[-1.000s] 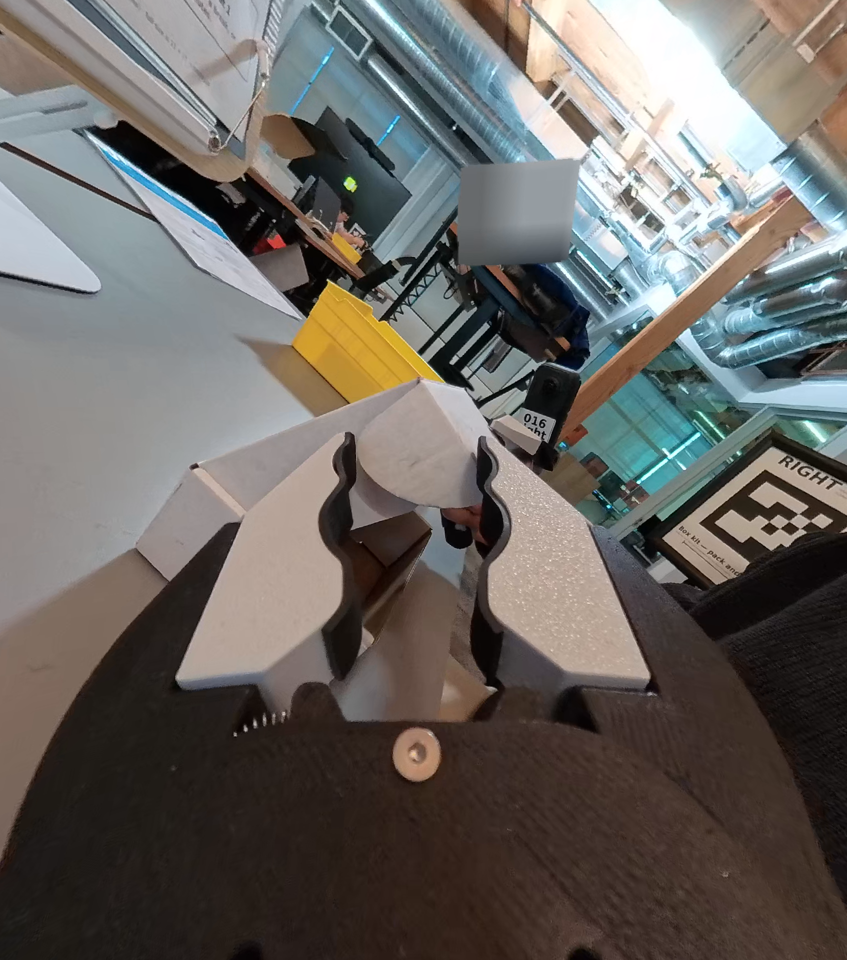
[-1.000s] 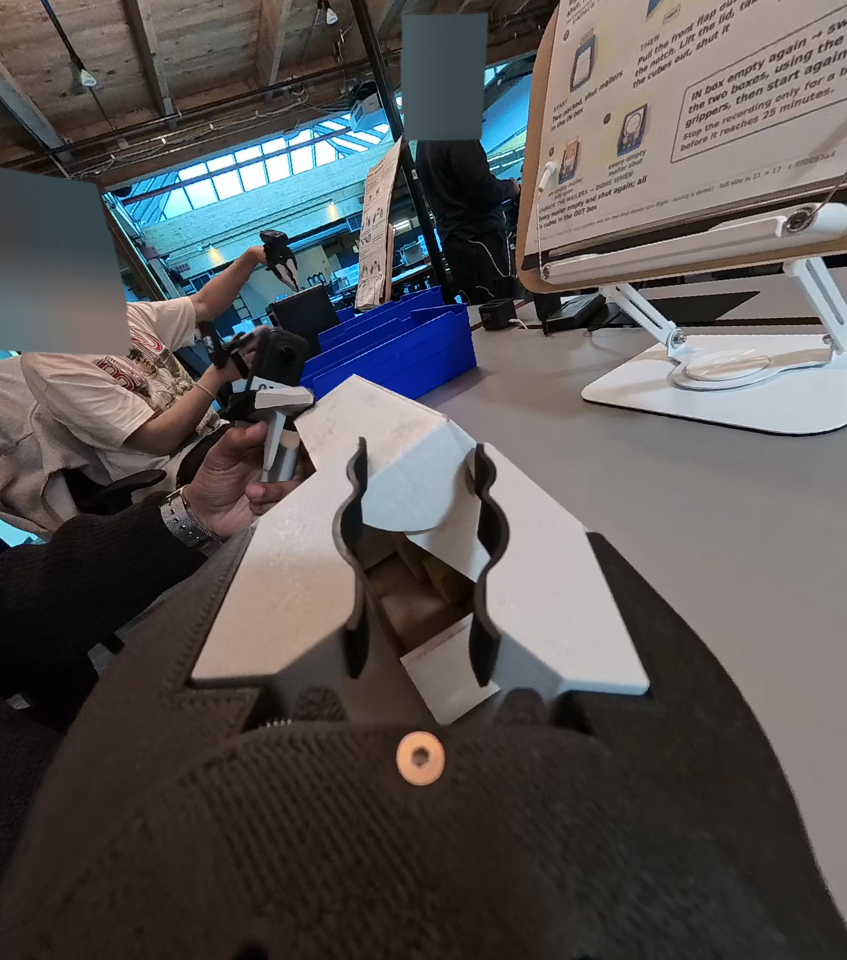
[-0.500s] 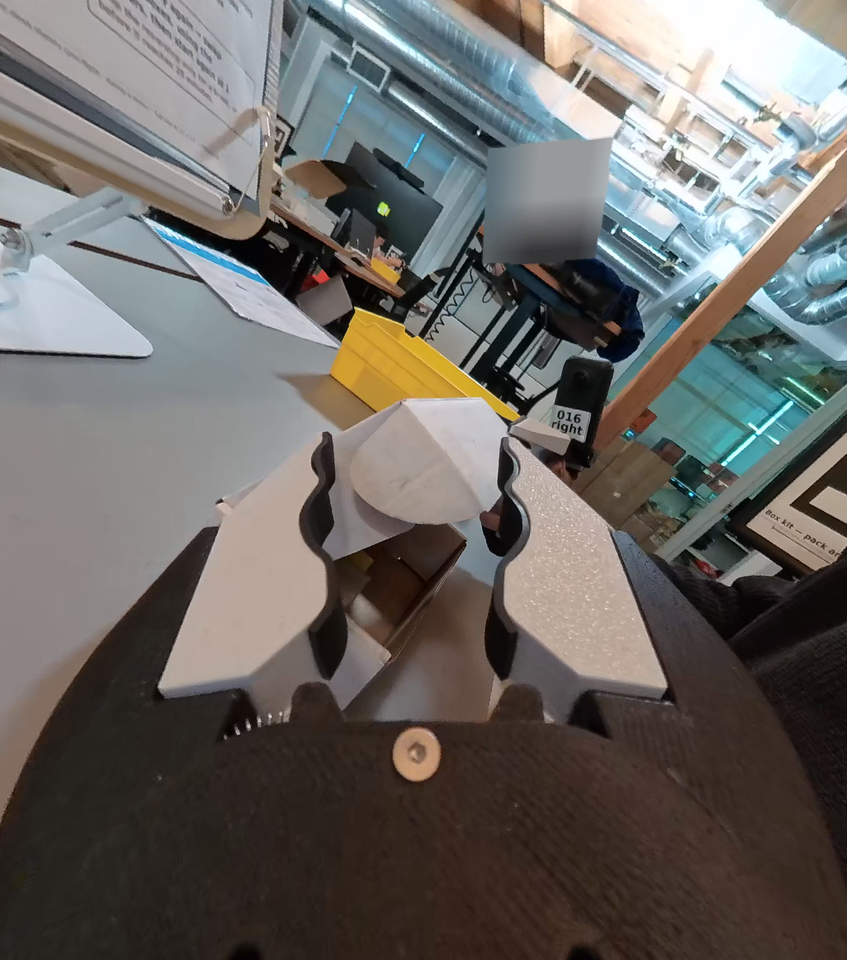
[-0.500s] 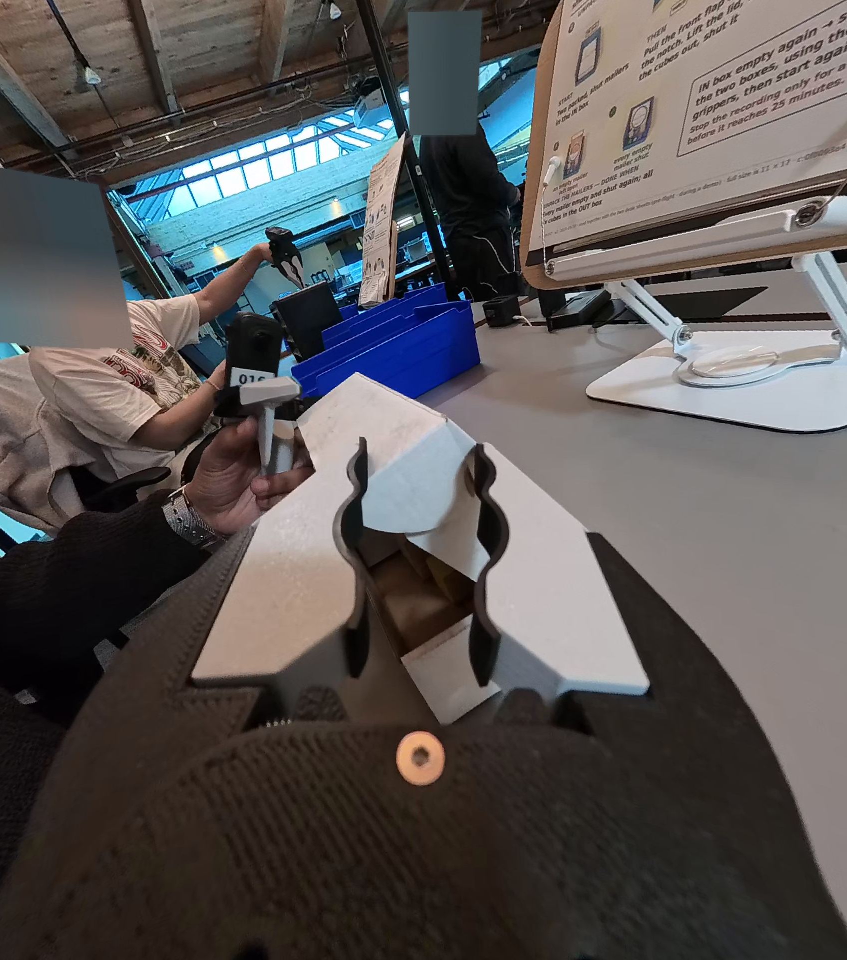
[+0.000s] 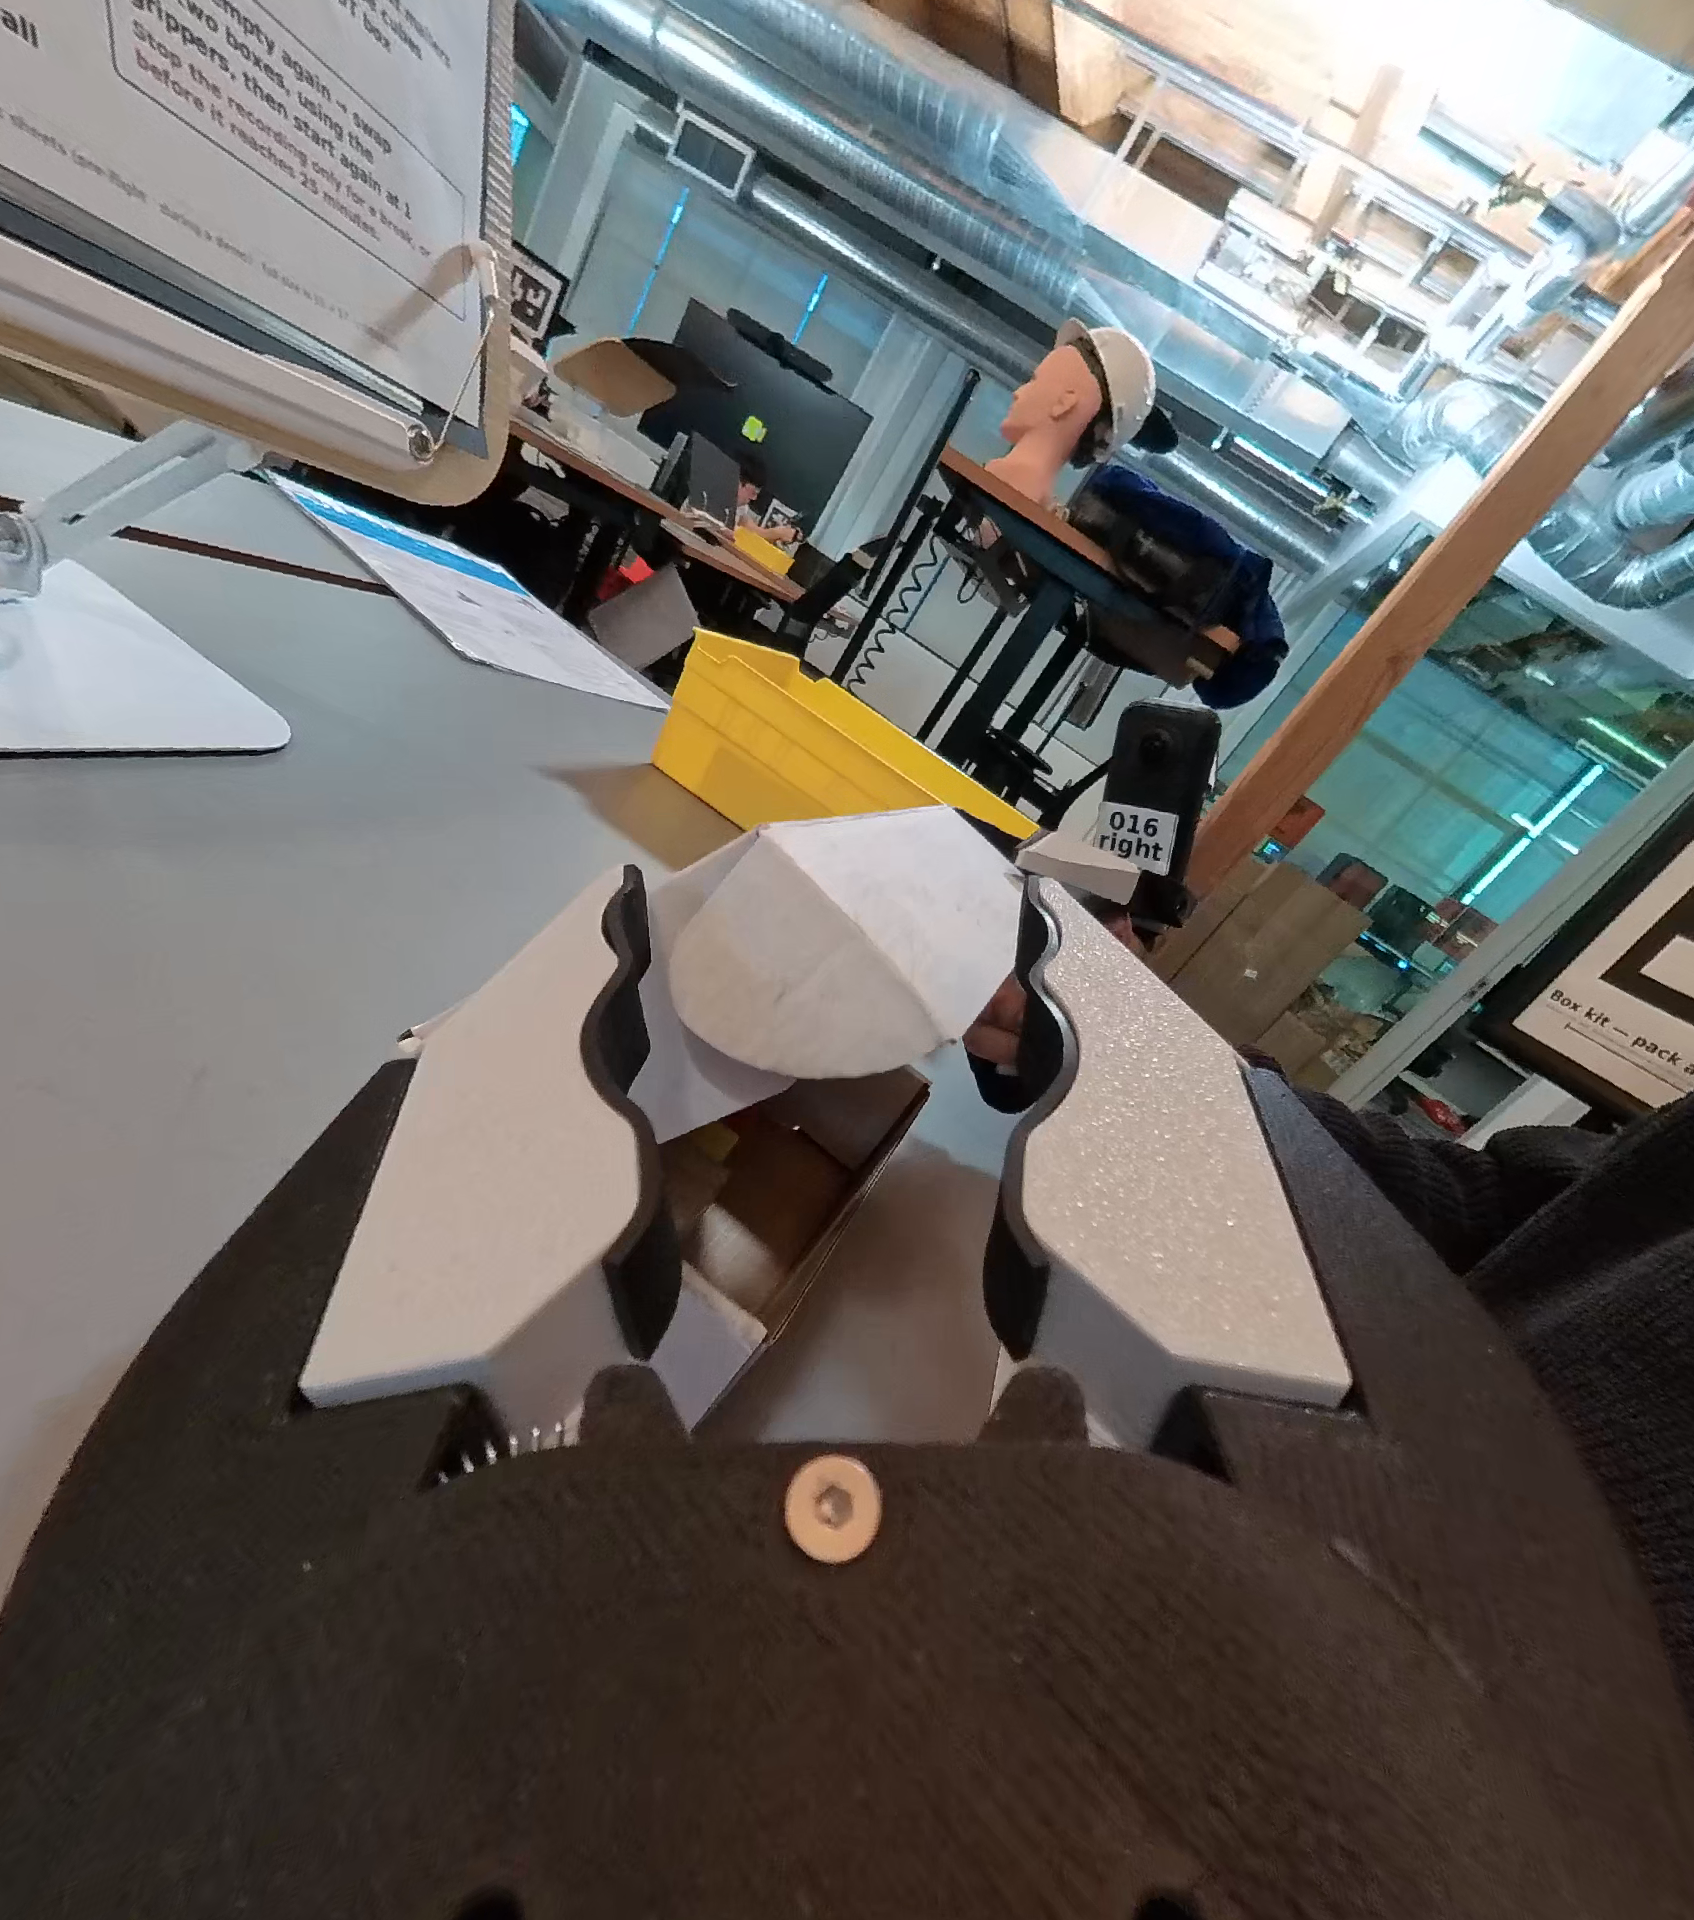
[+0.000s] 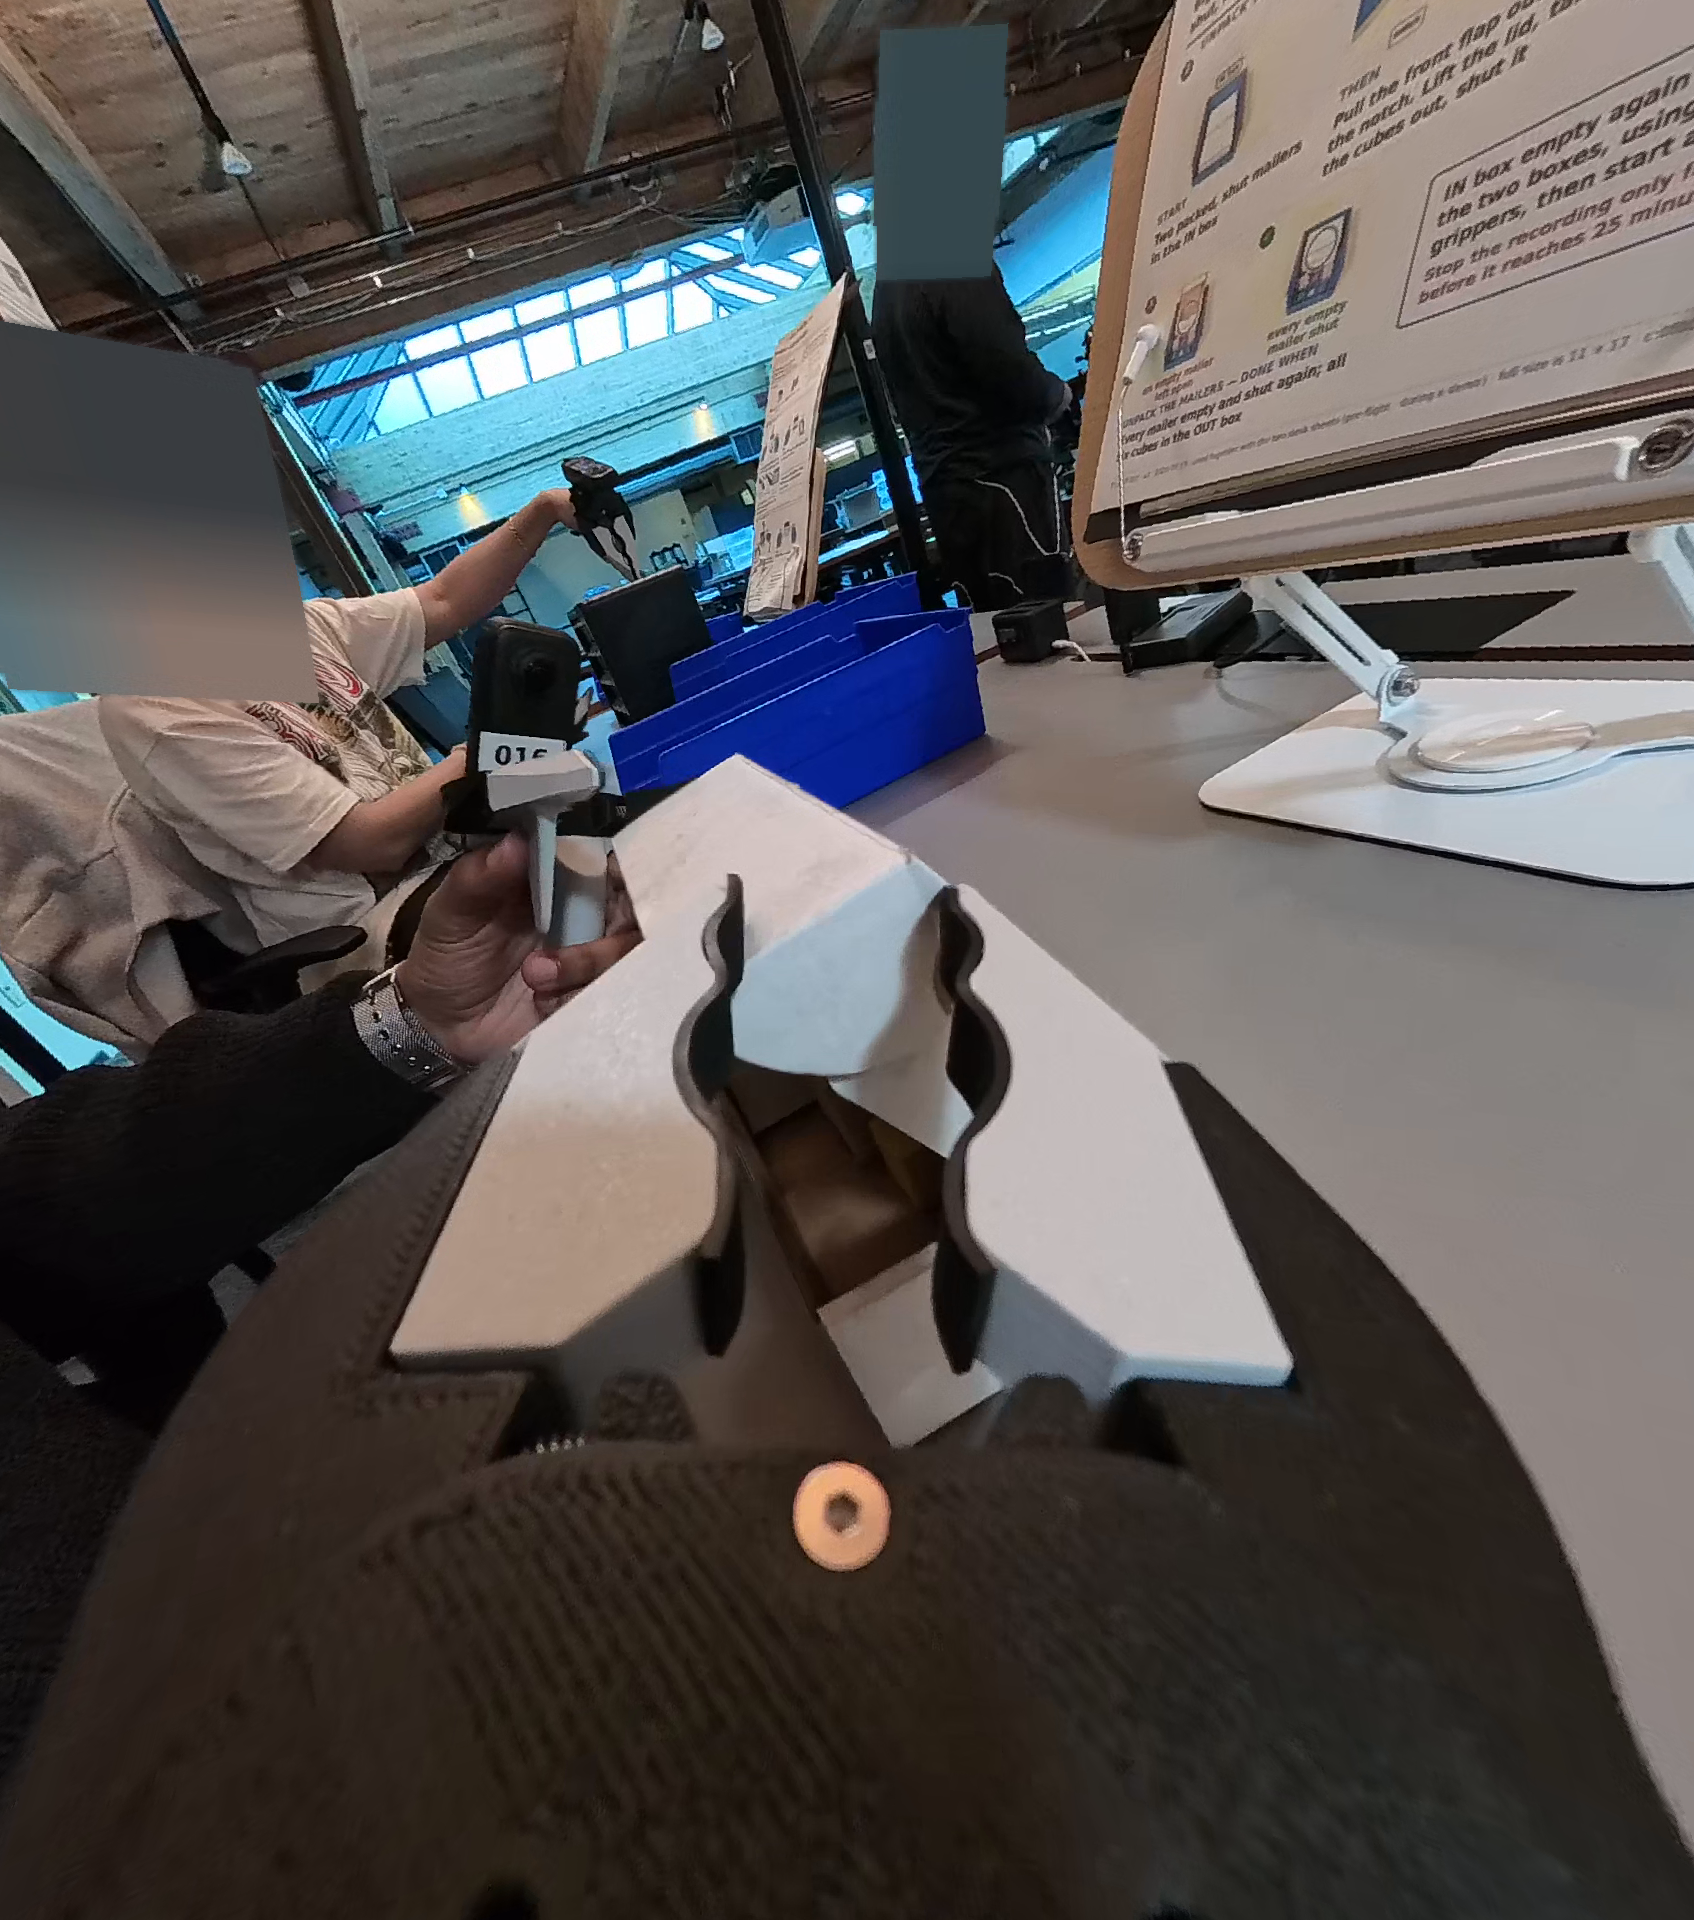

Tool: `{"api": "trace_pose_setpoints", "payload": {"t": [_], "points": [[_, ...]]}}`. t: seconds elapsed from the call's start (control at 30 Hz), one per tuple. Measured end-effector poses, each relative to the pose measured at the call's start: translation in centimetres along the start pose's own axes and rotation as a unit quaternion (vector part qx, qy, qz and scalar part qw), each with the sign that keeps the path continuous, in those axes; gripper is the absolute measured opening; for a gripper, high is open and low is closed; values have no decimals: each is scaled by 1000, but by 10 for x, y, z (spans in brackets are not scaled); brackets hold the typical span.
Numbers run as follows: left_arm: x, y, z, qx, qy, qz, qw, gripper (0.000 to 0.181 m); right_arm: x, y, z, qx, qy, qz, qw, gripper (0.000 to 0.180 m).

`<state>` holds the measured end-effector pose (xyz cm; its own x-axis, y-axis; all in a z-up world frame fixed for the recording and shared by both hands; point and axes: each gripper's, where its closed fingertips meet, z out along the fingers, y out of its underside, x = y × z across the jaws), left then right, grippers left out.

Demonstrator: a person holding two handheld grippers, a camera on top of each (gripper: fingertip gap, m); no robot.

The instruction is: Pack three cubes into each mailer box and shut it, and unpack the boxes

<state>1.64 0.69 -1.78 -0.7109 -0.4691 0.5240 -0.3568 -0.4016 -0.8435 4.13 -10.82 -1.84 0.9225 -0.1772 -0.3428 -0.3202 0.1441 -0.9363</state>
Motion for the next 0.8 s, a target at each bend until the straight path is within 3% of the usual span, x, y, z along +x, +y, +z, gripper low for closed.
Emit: {"api": "trace_pose_setpoints", "payload": {"t": [0.57, 0.8], "points": [[-5, 11, 5, -29, -25, 27, 999, 62, -2, 21, 7, -56, -8, 7, 998, 37], [-3, 15, 3, -45, -13, 24, 999, 43, 0, 27, 8, -70, -4, 11, 998, 37]]}}
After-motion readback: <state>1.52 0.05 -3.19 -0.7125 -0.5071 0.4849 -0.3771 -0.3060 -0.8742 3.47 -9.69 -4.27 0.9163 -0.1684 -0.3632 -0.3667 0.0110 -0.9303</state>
